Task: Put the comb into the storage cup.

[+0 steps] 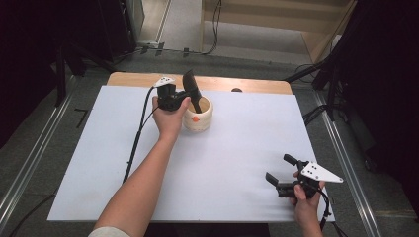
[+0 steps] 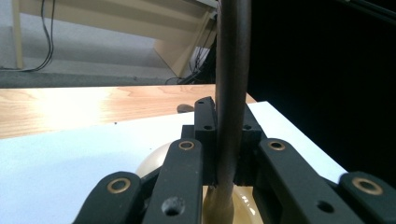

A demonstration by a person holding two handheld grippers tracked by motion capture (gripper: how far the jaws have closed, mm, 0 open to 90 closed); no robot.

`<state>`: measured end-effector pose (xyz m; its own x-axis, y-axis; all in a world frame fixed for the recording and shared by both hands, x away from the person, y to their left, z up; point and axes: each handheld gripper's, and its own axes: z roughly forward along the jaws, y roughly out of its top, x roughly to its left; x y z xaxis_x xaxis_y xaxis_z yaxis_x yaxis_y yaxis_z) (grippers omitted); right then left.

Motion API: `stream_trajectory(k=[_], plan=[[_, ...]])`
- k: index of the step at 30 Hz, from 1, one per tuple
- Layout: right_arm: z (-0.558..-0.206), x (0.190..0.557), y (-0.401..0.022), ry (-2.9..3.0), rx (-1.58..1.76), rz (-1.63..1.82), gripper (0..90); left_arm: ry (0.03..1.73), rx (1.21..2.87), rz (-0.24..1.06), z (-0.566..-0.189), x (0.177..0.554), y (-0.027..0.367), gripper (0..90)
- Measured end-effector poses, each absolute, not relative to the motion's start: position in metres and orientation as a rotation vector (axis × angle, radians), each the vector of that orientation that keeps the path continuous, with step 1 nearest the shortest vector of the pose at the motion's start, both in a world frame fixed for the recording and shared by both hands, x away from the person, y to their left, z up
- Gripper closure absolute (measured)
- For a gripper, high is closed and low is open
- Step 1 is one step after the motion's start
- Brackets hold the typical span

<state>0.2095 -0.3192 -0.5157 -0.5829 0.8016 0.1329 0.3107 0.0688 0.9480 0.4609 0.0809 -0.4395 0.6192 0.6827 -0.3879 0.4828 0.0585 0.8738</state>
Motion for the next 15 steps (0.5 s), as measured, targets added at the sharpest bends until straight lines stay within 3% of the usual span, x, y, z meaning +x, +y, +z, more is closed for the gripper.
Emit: stream_trajectory(k=[8, 15], plan=[[-0.5157, 0.2097, -0.3192, 1.926, 1.101, 1.530, 0.0, 1.022, 1.617, 0.252, -0.4423, 0.4599, 0.0834, 73.9], [-0.5158, 0.2099, -0.3191, 1.924, 1.101, 1.531, 0.0, 1.015, 1.639, 0.295, -0.4407, 0.4582, 0.0844, 44.7]])
